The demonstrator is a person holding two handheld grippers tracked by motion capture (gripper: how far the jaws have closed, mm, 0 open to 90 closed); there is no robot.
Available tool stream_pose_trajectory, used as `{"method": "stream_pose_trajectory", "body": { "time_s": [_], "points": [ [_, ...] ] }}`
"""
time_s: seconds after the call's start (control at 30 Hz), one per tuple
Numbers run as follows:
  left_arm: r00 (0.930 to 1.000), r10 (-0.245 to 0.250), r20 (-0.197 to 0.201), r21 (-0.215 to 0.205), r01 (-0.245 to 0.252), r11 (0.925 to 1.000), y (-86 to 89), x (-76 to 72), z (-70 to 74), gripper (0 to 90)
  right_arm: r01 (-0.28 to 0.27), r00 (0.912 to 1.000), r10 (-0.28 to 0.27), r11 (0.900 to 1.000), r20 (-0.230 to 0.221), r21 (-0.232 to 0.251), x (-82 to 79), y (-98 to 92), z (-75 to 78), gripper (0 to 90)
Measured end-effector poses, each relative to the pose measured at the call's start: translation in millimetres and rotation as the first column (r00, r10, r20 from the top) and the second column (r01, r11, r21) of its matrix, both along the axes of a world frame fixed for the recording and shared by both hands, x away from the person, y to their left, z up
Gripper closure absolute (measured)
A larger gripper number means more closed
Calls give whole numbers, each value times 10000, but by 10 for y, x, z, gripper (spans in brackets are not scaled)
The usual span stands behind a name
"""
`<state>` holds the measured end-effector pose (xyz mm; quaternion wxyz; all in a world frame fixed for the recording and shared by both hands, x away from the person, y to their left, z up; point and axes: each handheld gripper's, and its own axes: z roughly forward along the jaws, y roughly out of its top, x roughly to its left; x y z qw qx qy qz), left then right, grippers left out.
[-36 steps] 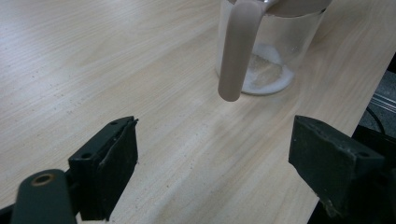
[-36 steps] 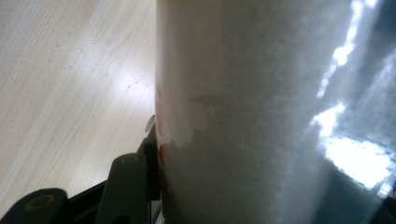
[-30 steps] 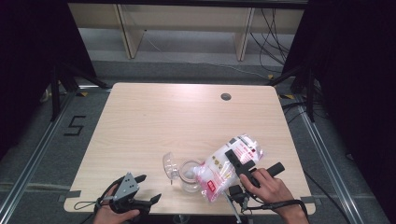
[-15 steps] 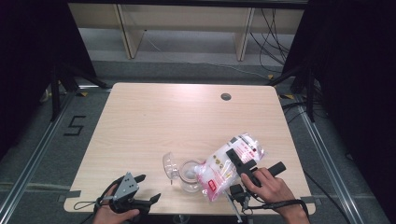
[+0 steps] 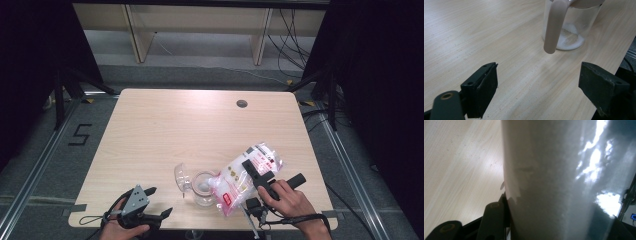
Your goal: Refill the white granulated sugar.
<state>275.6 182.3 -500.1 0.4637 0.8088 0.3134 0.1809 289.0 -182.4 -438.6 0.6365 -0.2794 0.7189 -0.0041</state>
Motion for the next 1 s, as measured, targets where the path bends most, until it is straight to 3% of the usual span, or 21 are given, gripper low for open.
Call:
{"method": "stream_pose_trajectory", "body": {
  "time_s": [0.1,0.17,0.4,0.47,0.5,0.63,0.73,0.8,1.0],
  "points": [
    [10000,-54,39,135,54,9999,11,6,5,153,-11,10000,11,10000,17,56,1,0,3,542],
    [10000,-13,36,2,13,10000,-1,4,0,153,79,10000,-77,9996,-55,256,-3,-7,-10,543],
    [9996,44,-264,-40,-45,10000,-13,-10,-6,153,96,9999,-93,9996,-102,249,2,-9,-10,545],
    [9999,-171,11,175,171,9997,-7,1,6,154,149,9998,-148,9998,-97,125,0,-6,-1,546],
    [9998,-8,-210,-95,6,10000,-23,-16,-2,154,87,9999,-86,9999,-70,129,3,-5,1,547],
    [9999,-6,-147,66,6,10000,-18,-14,2,154,155,9998,-153,9997,-104,195,0,-11,0,548],
    [9998,0,-222,-77,-1,10000,-22,-22,4,154,147,9998,-145,9997,-117,190,0,-12,2,549],
    [9999,-166,37,161,165,9997,-3,-6,15,154,152,9998,-149,9997,-107,193,1,-12,3,549],
    [9999,-167,46,178,166,9997,-2,-4,16,154,111,9999,-109,9998,-108,188,3,-14,5,551]
  ]
}}
